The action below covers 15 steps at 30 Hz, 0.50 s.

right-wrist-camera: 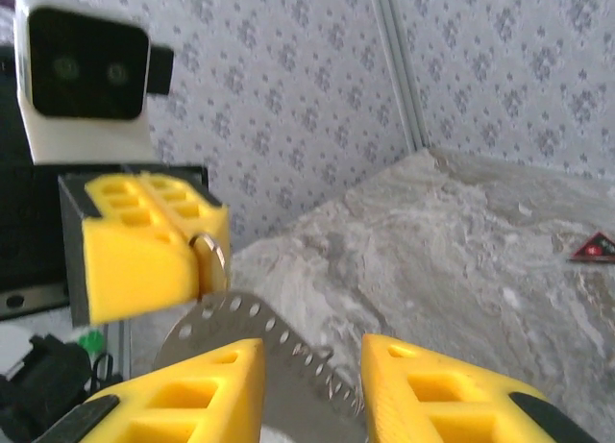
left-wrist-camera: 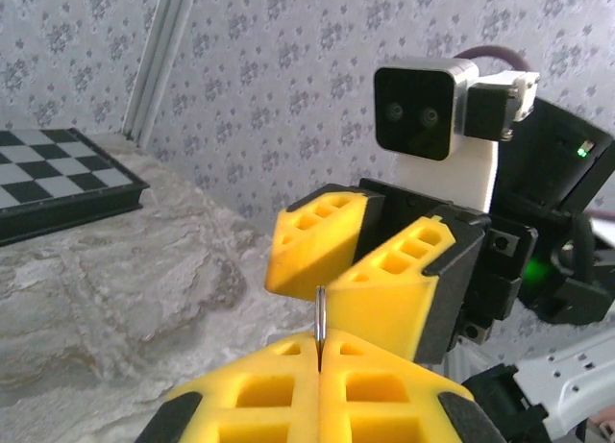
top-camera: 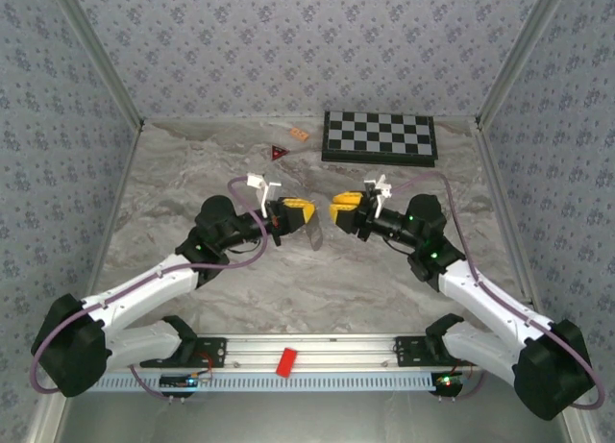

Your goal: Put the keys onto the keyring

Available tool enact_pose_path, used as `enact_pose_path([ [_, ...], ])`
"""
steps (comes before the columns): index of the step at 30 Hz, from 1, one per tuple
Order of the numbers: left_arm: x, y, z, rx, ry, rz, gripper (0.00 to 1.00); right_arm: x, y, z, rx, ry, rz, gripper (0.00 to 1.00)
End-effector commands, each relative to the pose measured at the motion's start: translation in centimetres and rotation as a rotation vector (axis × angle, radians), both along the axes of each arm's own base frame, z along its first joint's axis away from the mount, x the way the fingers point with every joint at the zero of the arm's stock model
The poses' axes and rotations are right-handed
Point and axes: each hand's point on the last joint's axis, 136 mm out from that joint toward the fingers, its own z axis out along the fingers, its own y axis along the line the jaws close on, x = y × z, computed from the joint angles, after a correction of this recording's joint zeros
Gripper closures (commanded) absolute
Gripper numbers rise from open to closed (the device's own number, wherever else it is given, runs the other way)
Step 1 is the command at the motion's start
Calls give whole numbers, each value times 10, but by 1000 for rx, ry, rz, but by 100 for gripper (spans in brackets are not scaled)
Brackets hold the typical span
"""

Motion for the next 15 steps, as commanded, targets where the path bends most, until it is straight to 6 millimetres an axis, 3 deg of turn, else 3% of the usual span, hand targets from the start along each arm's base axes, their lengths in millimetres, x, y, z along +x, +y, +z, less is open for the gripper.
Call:
enact_pose_path([
  [1,-6,1,36,-110,-70,10,100,-5,1,34,148,-41,29,69],
  [15,-13,-2,43,-131,-86,-2,100,-20,19,45,217,-68,110,71],
])
